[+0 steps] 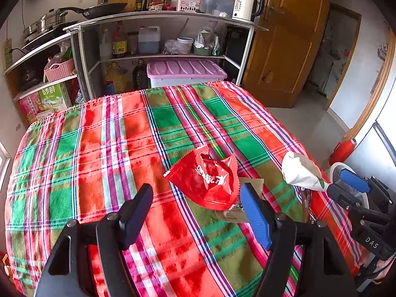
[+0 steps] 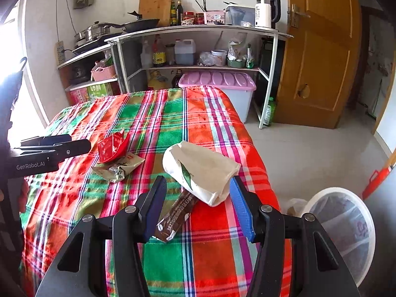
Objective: Collect trash
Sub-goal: 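Grasp the red chip bag with the left tool while the right tool grasps the cream paper bag, then lift the red chip bag and cream paper bag off the table with both tools, then carry the red chip bag and cream paper bag over the white bin with both tools, then open both tools to drop the chip bag and paper bag into the bin, then move both tools back over the table toward the remaining wrappers, then grasp the brown protein bar wrapper with the right tool while the left tool grasps the beige snack packet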
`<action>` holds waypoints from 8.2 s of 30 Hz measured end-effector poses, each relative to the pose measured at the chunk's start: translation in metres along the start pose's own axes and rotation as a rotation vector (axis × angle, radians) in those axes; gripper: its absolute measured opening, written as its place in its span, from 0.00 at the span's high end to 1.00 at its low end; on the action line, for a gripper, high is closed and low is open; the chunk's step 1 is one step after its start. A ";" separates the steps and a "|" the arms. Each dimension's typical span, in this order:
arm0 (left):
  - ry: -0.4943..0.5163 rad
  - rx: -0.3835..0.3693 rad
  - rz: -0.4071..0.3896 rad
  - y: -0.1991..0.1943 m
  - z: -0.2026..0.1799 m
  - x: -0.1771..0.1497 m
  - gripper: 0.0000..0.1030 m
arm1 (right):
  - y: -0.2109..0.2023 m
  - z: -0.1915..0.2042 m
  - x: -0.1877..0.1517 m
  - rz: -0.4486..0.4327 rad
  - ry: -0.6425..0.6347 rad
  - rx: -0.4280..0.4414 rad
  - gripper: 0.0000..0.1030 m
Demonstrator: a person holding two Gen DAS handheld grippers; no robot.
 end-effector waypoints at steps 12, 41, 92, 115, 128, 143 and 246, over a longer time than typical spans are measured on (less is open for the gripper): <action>0.005 -0.035 0.093 0.045 0.001 0.003 0.27 | 0.042 0.007 -0.002 0.091 -0.100 -0.016 0.48; -0.009 -0.070 0.088 0.065 -0.015 0.010 0.65 | 0.055 0.004 -0.006 0.101 -0.070 -0.007 0.75; 0.227 -0.283 -0.080 -0.029 -0.184 0.014 0.86 | -0.082 -0.083 -0.023 -0.099 0.093 -0.164 0.85; 0.414 -0.449 0.080 0.003 -0.350 -0.043 0.85 | -0.119 -0.214 -0.101 0.015 0.261 -0.317 0.85; 0.446 -0.419 0.180 0.042 -0.372 -0.062 0.85 | -0.093 -0.245 -0.134 0.107 0.310 -0.308 0.85; 0.442 -0.354 0.172 0.049 -0.364 -0.063 0.51 | -0.083 -0.254 -0.141 0.123 0.347 -0.309 0.52; 0.052 -0.130 0.086 0.031 -0.035 -0.013 0.24 | 0.041 0.006 -0.042 0.172 0.082 -0.101 0.73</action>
Point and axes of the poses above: each gripper's, at about its wrist camera, not at the fingertips, and y roughly the way its jaws point, z to its left, x to its top, the point moved 8 cm from there along y, roughly the way its jaws point, and after that the axes turned 2 degrees about y, right-handed, at the moved point
